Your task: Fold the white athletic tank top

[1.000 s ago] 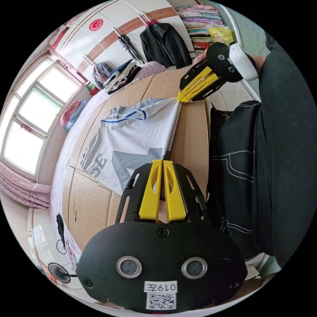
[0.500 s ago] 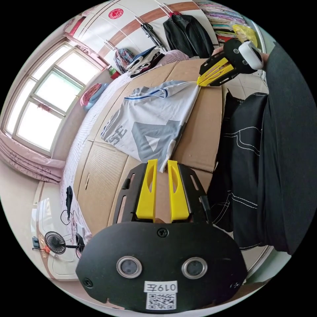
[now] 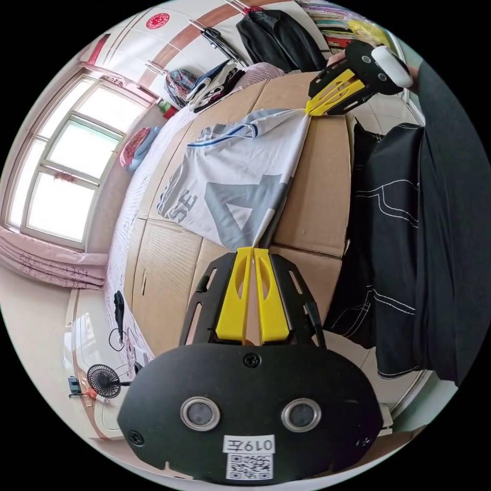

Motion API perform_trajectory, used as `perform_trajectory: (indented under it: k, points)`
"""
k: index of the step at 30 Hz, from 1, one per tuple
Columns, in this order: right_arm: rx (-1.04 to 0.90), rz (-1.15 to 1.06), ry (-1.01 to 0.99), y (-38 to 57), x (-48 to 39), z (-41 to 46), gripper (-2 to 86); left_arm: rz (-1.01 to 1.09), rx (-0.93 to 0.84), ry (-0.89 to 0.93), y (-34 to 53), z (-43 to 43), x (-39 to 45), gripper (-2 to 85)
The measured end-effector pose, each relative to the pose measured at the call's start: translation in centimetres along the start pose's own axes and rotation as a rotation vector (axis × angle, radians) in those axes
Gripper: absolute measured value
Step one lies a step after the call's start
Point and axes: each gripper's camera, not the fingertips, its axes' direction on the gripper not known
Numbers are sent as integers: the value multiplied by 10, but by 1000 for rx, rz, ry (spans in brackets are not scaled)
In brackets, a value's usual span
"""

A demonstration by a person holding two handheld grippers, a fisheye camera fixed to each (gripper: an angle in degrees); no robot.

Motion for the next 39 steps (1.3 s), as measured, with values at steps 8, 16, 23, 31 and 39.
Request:
perform_trajectory:
  k: [8, 16, 23, 31, 39]
  points:
    - [-1, -18, 13, -9, -22, 13, -9, 52, -58, -59, -7, 30, 17, 8]
    - [-2, -12, 12, -15, -42, 34, -9, 7, -21, -1, 6, 53, 6, 9]
    - [0, -9, 5, -17, -59, 63, -9, 5, -37, -29, 11, 92, -1, 10]
    - [4, -16, -4, -12, -81, 108, -7, 25, -45, -4, 29, 140, -18, 8]
    - [25, 0, -27, 5, -100, 169, -5, -17, 1, 177, 71, 193, -79, 15]
